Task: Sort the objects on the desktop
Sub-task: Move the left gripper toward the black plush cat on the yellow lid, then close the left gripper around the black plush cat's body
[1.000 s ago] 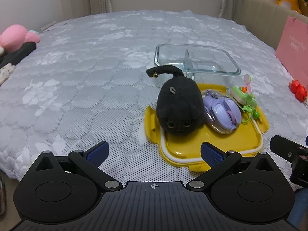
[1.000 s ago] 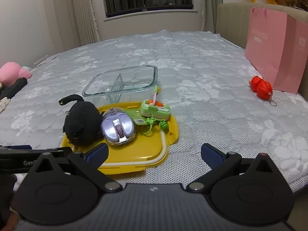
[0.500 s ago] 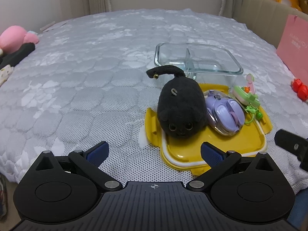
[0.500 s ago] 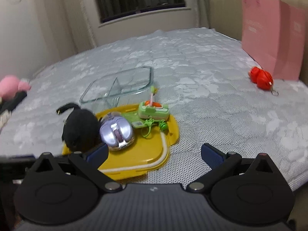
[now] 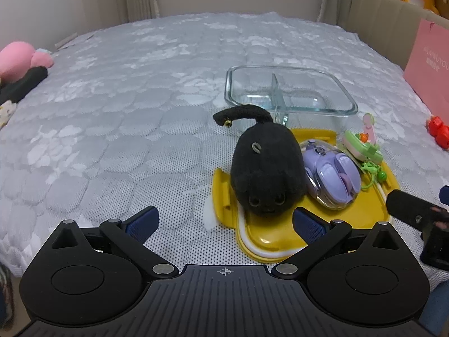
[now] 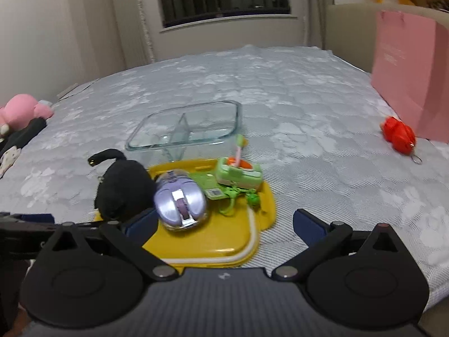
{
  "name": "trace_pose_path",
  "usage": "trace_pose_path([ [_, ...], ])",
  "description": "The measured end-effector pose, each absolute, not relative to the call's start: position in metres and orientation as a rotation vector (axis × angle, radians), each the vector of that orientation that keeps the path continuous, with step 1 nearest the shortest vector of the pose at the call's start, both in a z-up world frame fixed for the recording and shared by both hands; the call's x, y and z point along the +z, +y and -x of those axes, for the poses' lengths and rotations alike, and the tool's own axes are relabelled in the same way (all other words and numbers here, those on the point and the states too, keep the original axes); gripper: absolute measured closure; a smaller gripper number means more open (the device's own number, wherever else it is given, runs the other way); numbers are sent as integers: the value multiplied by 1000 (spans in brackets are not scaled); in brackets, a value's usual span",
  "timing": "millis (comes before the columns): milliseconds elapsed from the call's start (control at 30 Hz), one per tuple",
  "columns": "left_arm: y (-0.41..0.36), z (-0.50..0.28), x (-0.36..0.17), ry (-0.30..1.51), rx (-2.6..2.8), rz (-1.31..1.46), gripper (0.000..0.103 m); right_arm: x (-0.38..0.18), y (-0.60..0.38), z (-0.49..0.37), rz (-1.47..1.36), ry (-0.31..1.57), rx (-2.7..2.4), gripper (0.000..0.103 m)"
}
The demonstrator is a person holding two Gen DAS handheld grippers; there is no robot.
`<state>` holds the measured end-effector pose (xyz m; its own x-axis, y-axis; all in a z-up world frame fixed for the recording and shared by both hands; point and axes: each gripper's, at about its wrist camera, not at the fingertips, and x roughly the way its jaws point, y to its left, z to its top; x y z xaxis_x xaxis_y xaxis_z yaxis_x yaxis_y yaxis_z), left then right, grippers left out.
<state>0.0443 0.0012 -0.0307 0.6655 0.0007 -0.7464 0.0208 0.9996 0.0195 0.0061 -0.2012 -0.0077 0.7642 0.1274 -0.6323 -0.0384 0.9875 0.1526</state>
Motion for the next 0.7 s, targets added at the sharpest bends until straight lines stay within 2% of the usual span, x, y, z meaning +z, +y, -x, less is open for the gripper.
trace_pose_path([
  [267, -2, -53, -36, 874, -37, -23, 0, -9, -197, -11, -117, 690, 88, 0],
  [700, 1, -82, -35, 851, -70, 38, 0, -27, -238, -17, -296, 724, 92, 1],
])
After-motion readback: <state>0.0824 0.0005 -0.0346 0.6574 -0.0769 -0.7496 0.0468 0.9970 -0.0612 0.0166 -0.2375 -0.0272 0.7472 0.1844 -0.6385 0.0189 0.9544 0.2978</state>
